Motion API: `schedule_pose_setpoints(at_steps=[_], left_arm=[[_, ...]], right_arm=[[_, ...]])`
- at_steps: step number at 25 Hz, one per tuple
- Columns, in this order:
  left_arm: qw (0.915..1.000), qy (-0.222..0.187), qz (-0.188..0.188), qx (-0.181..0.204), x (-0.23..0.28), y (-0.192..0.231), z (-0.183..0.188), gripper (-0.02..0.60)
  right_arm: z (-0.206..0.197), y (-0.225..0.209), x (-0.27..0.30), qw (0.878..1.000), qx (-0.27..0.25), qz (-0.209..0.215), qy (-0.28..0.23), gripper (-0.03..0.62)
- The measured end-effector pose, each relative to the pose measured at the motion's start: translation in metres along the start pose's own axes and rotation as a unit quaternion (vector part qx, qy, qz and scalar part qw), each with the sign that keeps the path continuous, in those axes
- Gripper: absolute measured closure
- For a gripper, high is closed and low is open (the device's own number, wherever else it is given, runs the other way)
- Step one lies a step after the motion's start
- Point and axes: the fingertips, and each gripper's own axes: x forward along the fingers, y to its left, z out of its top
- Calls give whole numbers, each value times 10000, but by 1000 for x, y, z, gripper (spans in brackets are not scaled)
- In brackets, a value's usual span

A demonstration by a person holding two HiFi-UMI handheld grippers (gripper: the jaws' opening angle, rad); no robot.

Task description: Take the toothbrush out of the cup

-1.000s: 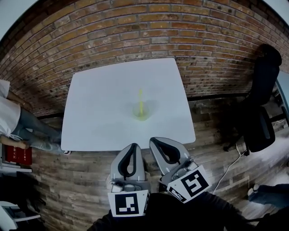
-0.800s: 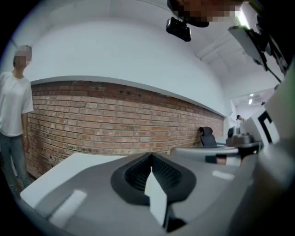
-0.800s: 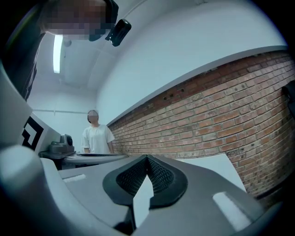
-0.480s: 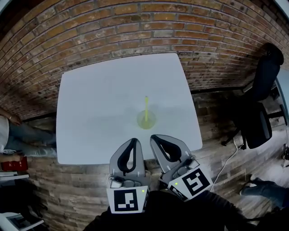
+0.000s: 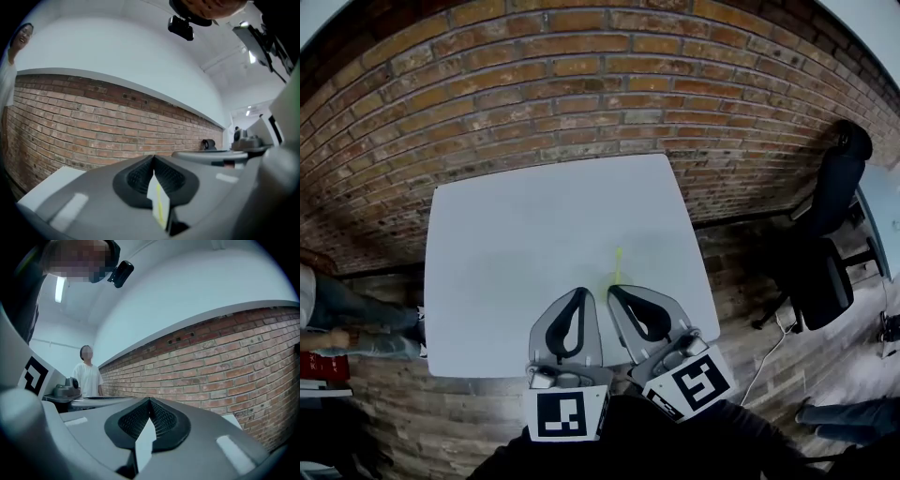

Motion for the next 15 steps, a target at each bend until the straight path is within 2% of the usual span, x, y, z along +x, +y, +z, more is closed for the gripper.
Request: schedule_pose_setpoints(at_steps=[6,11,15], left_arm=[[9990,-389,-34,202,9,7,26,574],[9990,-372,-115,219,21,0,29,574],[9981,-537,-36,300,33,6,39,574]], right_arm=[[21,-5,6,9996,-174,-90,-212,594],[29,-18,11,9991,-243,-117,-319,594],[35,-27,19,9990,-284,-75,-334,594]])
